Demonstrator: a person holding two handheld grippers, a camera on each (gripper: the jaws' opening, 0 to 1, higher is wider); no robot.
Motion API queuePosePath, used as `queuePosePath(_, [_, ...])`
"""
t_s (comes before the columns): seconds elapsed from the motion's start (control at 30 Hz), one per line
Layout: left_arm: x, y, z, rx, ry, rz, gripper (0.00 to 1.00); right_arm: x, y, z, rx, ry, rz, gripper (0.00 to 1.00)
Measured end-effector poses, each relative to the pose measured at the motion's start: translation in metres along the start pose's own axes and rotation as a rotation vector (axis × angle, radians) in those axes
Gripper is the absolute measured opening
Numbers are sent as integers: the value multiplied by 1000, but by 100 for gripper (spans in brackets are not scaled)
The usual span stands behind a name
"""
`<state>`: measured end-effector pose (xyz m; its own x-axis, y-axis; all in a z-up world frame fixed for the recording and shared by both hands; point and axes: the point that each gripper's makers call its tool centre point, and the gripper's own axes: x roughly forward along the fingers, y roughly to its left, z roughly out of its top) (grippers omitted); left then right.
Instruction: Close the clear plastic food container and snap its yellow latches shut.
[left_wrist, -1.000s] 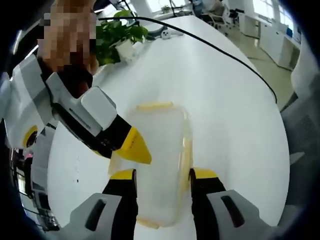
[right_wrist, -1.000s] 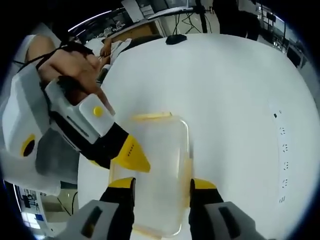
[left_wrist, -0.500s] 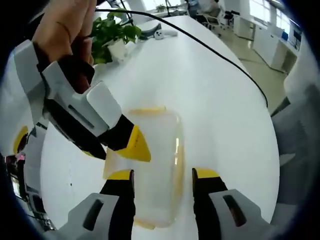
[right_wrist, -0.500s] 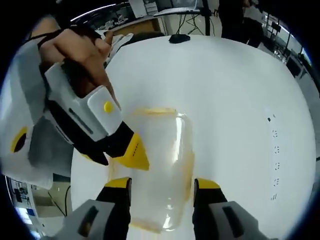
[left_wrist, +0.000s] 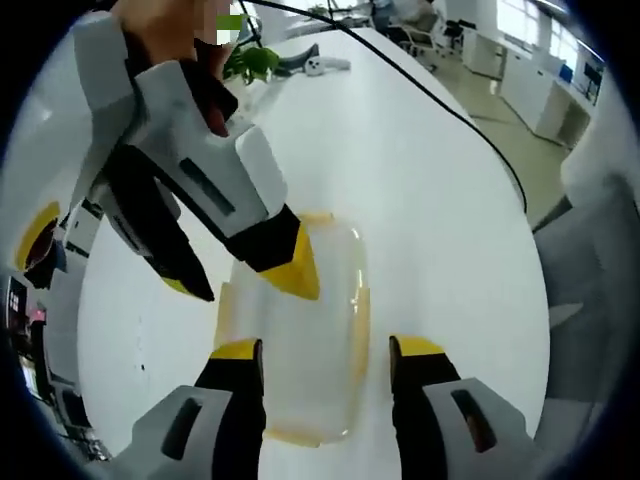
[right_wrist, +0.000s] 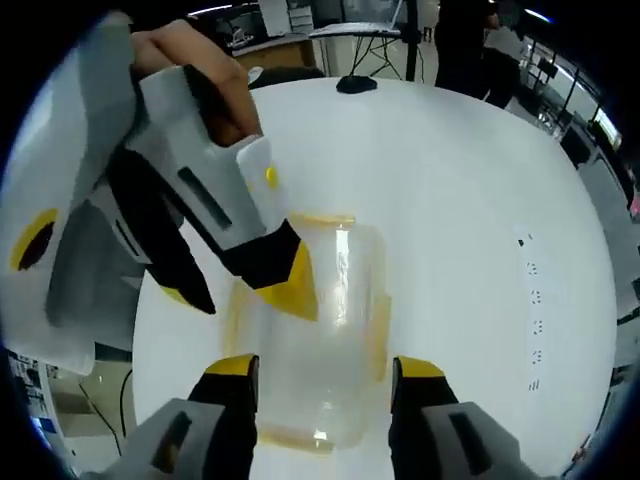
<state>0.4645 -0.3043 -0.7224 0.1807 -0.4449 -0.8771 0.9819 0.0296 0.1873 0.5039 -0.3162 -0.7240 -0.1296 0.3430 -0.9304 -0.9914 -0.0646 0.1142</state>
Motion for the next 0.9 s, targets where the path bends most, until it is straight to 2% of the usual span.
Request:
queuePosePath(0.33, [-4,8,-5,-39,6,-16,48,-3,8,2,-21,-6,-54,52])
queuePosePath(0.5, [-3,10,-9,-8,25,-25,49,-6,10,4,7,-31,-78,52])
queuePosePath(0.73, [-1,13,-11,-8,34,-39,50,-11,16,-8,9,-13,-123,54])
queuePosePath(0.9, [1,14,-11,4,50,-47,52,-14,23,-7,16,-27,-138,55])
